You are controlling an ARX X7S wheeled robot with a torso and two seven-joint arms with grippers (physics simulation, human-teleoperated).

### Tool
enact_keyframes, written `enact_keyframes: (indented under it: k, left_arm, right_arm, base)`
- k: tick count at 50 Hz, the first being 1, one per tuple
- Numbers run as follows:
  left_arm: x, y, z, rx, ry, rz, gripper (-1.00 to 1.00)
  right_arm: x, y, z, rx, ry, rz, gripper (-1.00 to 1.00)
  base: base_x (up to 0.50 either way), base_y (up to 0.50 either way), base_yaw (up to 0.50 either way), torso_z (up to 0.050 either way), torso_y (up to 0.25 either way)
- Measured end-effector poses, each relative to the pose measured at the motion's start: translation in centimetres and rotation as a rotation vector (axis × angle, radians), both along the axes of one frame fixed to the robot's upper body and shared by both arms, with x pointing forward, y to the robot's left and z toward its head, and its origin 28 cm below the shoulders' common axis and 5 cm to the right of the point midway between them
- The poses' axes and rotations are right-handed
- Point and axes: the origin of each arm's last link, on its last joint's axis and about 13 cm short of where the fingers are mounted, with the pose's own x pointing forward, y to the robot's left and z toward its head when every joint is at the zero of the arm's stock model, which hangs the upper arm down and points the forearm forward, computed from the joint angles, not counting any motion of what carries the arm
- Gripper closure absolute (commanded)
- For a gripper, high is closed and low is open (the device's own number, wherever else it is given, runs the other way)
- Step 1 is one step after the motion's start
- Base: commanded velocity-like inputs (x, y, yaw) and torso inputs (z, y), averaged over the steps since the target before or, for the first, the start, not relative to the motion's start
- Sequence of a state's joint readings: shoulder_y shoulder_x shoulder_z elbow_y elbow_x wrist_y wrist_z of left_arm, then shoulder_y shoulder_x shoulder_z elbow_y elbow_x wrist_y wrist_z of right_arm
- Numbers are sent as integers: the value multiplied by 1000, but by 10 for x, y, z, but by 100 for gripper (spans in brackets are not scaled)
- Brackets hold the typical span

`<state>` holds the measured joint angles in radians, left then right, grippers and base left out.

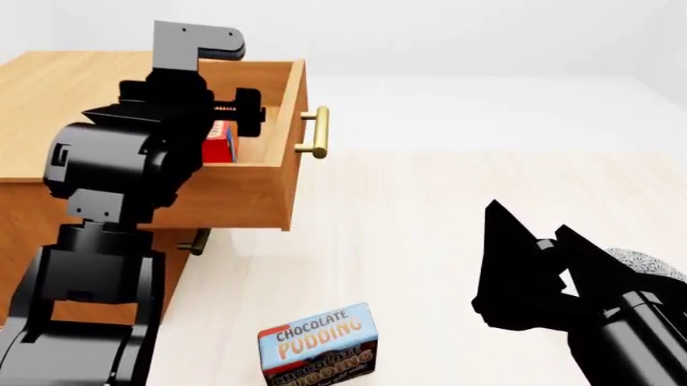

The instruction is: Put the butter at the back in the top drawer of the cabinet and close it.

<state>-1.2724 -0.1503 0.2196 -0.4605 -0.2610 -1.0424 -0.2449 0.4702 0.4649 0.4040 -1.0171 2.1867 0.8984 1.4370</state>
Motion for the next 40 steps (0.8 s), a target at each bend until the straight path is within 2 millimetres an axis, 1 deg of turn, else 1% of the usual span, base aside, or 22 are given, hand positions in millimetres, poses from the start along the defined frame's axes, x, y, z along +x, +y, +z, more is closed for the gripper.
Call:
enact_keyframes:
  k: [8,17,27,33,40]
  left_arm:
    - [-2,0,6,-9,-28,-1,-100]
    - [-9,-4,22,-25,-118,-21,-100]
    - [-25,-11,41,-31,-235,-69,-100]
    - [-36,-19,47,-27,-287,-113,-100]
    - [-50,-33,50,-22,-336,-186,-100]
  right_arm:
    - [0,0,0,-1,-1,0,-100]
    - [0,0,1,-2,-1,0,-100]
    - [0,1,1,-3,-3,2,-100]
    - [0,1,2,-3,-4,3,-100]
    - [-1,1,1,-3,-5,5,-100]
  base:
    - [0,0,0,0,0]
    - [0,0,0,0,0]
    - [0,0,0,0,0]
    - [0,0,0,0,0]
    - [0,0,0,0,0]
